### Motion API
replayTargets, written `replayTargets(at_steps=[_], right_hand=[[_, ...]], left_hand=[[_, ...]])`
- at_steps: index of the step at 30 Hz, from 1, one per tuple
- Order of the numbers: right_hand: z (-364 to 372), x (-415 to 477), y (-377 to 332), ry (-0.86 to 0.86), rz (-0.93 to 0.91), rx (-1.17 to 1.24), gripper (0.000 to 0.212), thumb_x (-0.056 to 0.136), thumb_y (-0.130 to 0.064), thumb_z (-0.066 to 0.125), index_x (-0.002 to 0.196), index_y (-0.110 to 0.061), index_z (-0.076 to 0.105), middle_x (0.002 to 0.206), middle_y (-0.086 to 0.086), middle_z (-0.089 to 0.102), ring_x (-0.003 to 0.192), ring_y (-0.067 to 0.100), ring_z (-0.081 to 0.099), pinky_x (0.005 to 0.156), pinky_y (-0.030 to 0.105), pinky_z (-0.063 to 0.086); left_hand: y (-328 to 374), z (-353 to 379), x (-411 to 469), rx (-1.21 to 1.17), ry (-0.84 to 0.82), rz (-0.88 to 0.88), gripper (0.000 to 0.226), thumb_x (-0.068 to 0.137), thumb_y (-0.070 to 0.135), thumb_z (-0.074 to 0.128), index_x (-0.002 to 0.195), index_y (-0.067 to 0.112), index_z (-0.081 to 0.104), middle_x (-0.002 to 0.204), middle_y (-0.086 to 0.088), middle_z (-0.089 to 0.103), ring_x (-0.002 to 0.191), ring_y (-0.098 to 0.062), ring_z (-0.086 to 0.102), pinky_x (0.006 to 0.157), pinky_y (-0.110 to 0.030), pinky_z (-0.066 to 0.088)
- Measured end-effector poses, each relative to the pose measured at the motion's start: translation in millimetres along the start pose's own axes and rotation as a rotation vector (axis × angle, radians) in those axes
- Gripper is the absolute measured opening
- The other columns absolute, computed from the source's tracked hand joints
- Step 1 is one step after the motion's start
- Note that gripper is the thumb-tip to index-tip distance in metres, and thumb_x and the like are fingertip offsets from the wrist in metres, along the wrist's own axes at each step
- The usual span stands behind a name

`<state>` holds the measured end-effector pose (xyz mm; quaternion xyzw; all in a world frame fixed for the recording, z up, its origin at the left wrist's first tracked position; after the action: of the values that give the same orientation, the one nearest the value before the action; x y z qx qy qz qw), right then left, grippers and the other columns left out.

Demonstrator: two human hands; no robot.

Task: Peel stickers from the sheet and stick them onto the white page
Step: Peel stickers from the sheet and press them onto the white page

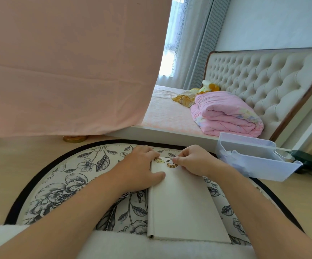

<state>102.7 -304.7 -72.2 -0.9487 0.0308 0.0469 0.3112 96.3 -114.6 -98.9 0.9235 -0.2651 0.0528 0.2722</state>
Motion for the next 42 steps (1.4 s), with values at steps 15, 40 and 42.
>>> replayTargets(at_steps=[15,40,42], right_hand=[[3,0,0,0.049,0.016,-0.088,0.033,0.088,-0.035,0.071,0.062,-0.015,0.062,0.059,-0.001,0.046,0.058,0.016,0.042,0.057,0.028,0.034],[21,-45,0,0.15,-0.275,-0.654,0.046,0.101,-0.036,0.035,0.146,-0.037,0.044,0.14,-0.006,0.043,0.133,0.02,0.036,0.106,0.039,0.036],[22,-45,0,0.147,-0.266,-0.68,0.049,0.101,-0.037,0.033,0.149,-0.035,0.041,0.142,-0.005,0.041,0.133,0.02,0.035,0.105,0.04,0.036]], left_hand=[[9,-2,-2,0.072,0.058,0.147,0.057,0.091,0.043,0.059,0.144,0.026,0.047,0.144,0.017,0.042,0.135,-0.003,0.026,0.114,-0.024,0.025],[24,2,-7,0.221,-0.098,0.192,0.051,0.095,0.037,0.042,0.146,0.033,0.043,0.148,0.021,0.043,0.137,-0.003,0.03,0.113,-0.027,0.03],[25,2,-8,0.225,-0.106,0.182,0.052,0.095,0.036,0.041,0.147,0.033,0.042,0.149,0.021,0.041,0.138,-0.003,0.03,0.113,-0.028,0.031]])
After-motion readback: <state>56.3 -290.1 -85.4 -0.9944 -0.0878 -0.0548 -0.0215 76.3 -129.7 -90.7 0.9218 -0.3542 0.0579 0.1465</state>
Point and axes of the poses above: each hand's wrist, its own x-axis towards the middle knuckle, its own z-axis out of the palm, y = z × x, the point moved 3 cm from there along x, towards the middle knuckle
